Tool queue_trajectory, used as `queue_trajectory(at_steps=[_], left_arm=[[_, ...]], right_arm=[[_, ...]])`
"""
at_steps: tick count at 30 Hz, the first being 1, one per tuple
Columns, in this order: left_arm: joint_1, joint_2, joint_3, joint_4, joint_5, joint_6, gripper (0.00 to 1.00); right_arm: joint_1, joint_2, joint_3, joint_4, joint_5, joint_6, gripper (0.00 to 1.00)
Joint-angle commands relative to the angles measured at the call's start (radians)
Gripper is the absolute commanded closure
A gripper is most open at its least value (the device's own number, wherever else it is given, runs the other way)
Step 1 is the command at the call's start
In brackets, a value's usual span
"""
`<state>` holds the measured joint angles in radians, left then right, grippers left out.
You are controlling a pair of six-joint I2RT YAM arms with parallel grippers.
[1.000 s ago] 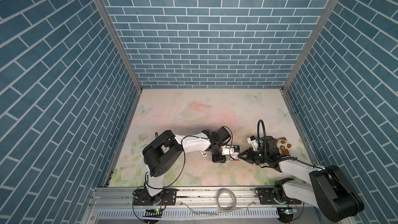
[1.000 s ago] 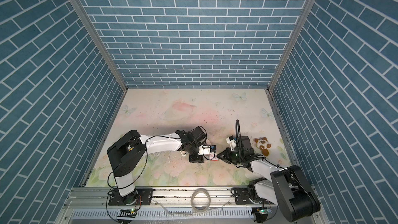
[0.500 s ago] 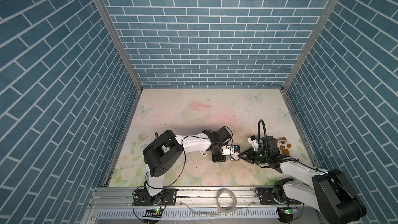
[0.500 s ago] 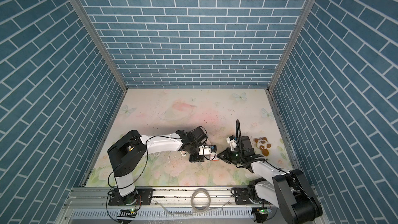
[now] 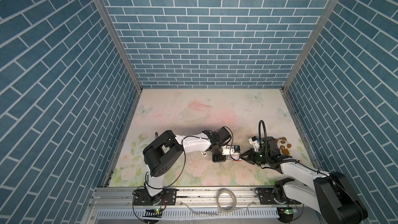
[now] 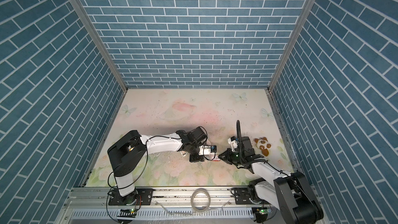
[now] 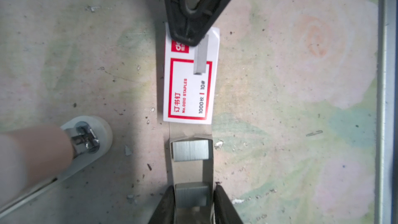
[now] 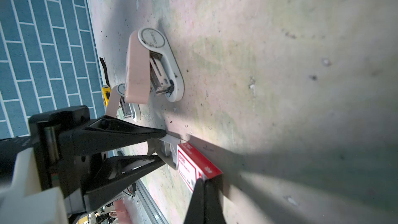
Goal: Load the staples into the stapler
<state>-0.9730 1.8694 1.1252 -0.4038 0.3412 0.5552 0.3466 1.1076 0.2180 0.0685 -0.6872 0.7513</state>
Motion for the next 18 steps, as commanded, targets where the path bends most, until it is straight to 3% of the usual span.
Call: queue_trajectory(at_steps=[1, 18], left_arm=[[-0.003, 0.02, -0.031, -0.035, -0.024, 0.009, 0.68], [-0.003, 0.013, -0.027, -0.049, -0.038, 0.018, 0.67]], right_arm=[[-0.001, -0.023, 0.032, -0.065, 0.049, -0.042, 1.0], [-0.014, -0.068, 0.05, -0.174, 0.143, -0.049, 1.0]])
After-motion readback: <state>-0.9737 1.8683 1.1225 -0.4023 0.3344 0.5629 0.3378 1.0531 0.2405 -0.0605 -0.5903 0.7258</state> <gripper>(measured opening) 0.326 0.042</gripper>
